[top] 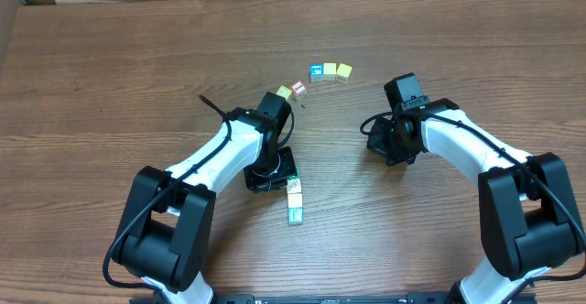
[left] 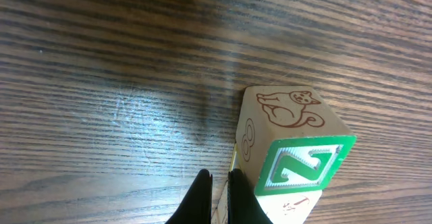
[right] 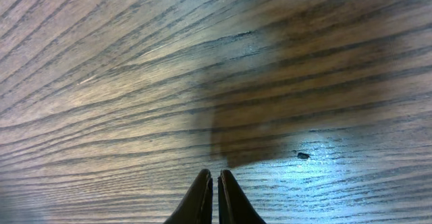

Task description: Flip 4 blocks

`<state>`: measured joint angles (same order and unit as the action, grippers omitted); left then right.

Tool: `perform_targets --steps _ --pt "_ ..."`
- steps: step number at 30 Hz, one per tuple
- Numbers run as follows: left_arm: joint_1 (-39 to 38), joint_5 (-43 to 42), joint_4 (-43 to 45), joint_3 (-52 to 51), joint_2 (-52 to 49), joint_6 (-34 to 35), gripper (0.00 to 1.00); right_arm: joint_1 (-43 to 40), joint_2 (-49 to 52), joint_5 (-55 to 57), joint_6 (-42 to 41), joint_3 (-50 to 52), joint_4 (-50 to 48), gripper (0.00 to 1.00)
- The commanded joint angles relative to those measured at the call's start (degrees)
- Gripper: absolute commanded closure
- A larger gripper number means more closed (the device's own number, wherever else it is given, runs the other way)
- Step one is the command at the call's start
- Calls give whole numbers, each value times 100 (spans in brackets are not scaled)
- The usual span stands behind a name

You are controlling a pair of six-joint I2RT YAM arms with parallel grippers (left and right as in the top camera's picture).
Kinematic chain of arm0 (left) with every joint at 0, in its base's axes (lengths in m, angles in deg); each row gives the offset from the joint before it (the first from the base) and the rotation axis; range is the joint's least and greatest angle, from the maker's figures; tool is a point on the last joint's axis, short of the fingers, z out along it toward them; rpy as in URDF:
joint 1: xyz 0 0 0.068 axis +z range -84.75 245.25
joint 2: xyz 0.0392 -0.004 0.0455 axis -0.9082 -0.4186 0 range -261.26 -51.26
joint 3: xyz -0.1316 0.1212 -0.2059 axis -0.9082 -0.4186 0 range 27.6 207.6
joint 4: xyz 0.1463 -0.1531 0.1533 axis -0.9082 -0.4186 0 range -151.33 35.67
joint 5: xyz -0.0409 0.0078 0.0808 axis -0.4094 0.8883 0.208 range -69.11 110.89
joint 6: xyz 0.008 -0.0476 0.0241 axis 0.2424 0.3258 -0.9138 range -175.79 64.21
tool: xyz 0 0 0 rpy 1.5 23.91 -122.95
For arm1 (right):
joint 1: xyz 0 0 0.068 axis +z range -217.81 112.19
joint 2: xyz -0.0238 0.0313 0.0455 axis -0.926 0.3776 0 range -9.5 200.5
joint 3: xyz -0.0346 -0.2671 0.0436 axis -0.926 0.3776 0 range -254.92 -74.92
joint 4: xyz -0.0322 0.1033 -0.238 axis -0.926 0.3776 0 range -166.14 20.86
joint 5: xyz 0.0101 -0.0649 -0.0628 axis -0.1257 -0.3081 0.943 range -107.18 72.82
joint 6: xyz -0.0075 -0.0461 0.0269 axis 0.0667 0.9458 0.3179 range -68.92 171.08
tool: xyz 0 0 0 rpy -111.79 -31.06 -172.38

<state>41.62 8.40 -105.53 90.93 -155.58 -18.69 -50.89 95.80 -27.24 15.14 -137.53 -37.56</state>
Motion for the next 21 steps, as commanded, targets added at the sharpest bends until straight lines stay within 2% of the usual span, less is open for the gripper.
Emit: perform_targets --steps 1,8,13,21 --pt "-11 -109 4 42 -68 -136 96 22 26 59 66 46 -17 93" --pt "94 -37 -11 87 -68 -505 96 22 26 59 66 46 -20 93" --pt "317 328 -262 378 -68 -522 96 22 26 59 66 46 -24 92" --pt "221 348 -59 433 -68 -520 96 22 26 59 66 46 -26 92"
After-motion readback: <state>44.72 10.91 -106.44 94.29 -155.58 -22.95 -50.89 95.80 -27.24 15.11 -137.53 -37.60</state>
